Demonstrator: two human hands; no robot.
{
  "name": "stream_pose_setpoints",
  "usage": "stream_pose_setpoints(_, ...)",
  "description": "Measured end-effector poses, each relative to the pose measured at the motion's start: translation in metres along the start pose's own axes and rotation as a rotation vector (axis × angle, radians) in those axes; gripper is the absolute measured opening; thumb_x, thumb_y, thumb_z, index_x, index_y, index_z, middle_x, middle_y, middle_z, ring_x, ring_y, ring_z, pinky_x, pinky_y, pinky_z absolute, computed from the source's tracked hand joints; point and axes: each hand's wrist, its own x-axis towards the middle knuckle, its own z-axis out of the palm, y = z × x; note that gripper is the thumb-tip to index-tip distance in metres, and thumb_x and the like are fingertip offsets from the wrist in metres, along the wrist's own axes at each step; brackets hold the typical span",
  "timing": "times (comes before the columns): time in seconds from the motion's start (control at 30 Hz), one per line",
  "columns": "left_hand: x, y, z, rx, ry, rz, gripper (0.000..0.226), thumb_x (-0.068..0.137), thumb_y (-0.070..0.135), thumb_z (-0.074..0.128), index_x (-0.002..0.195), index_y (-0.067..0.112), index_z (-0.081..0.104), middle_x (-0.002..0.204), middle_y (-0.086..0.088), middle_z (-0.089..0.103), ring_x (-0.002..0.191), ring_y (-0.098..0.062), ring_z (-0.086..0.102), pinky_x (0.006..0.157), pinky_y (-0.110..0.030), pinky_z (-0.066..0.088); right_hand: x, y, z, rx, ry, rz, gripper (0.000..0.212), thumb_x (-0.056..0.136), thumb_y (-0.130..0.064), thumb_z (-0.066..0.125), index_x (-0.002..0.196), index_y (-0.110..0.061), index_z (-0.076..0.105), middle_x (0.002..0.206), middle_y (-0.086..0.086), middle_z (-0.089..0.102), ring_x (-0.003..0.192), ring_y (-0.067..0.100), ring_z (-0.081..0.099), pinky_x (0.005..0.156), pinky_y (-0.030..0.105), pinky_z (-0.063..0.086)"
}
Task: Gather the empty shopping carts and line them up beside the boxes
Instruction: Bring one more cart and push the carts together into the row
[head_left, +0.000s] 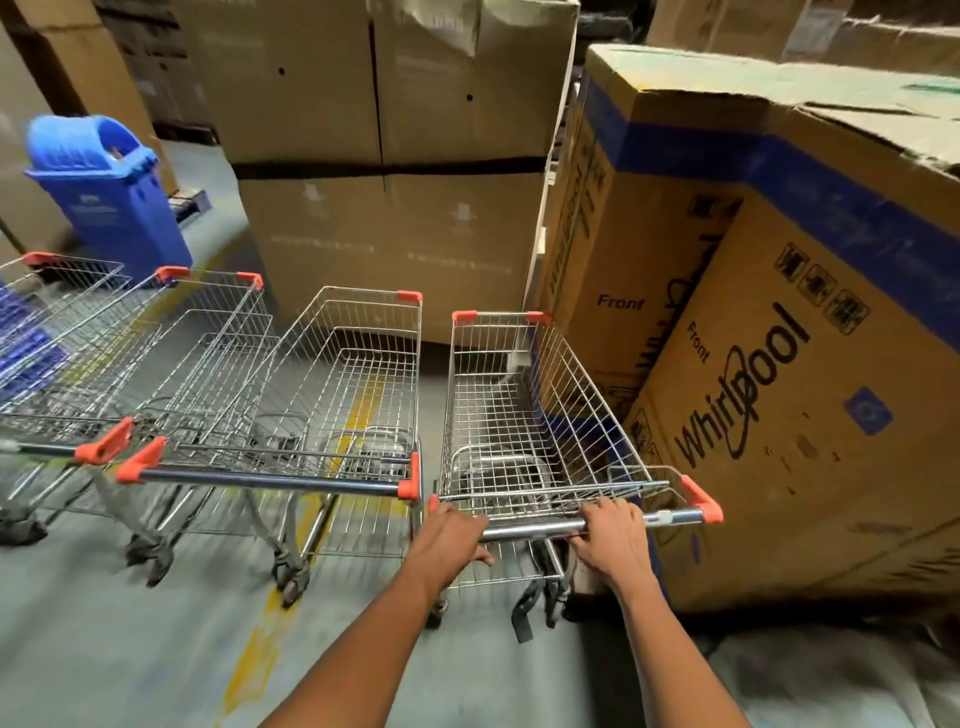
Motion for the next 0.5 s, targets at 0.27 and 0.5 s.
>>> stream_pose_setpoints(0.27,0.002,-0.009,0.0,0.048,-0.052,-0.001,0.026,0.087,0.04,0.072,0.105,0.027,0.058,0.081,0.007,0.065,0.089,-0.018,0.06,0.112,-0.043,0.038,-0.009,-0.008,0.01,0.031,0.063,0.04,0.017,0.076,-0.042,0.07,0.083,-0.028,0.064,0.078,-0.008,0.054,0.079,0.018,0.051,0.084,0.038,0.043)
stream_pose_setpoints(0.5,0.008,-0.008,-0.015,0.059,-0.027,0.037,0.018,0.092,0.024,0.071,0.098,0.023,0.053,0.075,0.005,0.056,0.087,-0.023,0.057,0.118,-0.049,0.027,0.004,-0.011,0.015,0.029,0.065,0.107,0.007,0.075,-0.037,0.066,0.075,-0.03,0.065,0.07,-0.011,0.05,0.074,0.016,0.045,0.082,0.037,0.04)
